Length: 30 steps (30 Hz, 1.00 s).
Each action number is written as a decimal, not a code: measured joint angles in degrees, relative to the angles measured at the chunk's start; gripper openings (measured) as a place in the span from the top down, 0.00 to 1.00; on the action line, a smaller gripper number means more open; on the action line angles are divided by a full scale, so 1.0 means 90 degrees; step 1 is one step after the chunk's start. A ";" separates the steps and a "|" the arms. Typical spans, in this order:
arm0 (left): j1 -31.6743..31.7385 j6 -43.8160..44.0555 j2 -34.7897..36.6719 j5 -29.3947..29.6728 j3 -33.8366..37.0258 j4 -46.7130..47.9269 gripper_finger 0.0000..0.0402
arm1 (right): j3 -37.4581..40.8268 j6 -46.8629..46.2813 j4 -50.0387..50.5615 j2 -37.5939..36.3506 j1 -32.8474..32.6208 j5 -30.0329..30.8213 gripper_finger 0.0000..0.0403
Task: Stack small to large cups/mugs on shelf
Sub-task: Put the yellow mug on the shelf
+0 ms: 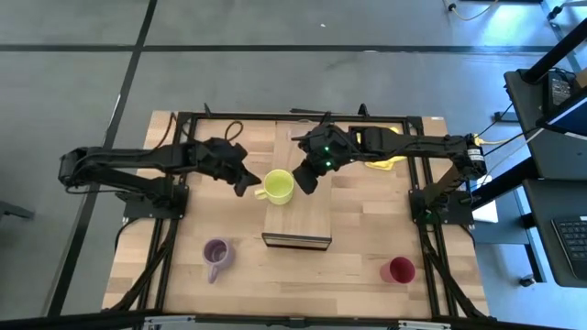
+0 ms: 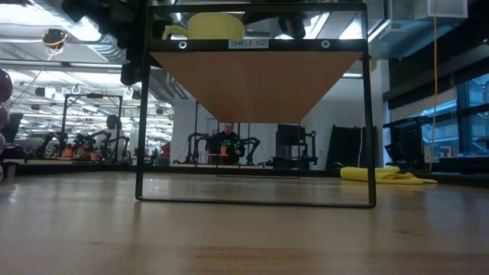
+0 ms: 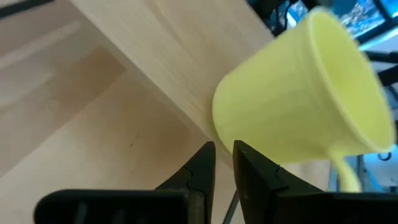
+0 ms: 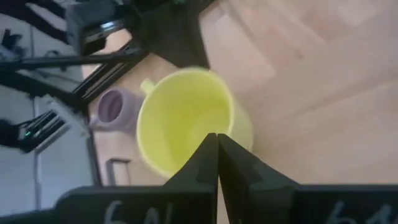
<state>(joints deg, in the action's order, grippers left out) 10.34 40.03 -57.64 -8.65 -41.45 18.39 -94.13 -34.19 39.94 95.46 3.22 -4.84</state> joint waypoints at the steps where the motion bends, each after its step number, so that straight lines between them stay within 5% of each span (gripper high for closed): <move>1: -0.0046 0.0004 -0.0053 0.0041 0.0000 -0.0011 0.87 | 0.0000 -0.0030 0.0058 0.0000 -0.0007 -0.0075 0.98; 30: -0.0169 0.0327 -0.1354 -0.0383 0.0000 -0.2419 0.87 | -0.0002 -0.1197 0.0757 0.0000 -0.1226 0.0230 0.98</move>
<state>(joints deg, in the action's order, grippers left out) 8.82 42.98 -69.82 -12.09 -41.45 -3.38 -94.15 -44.96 46.75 95.46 -7.81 -2.77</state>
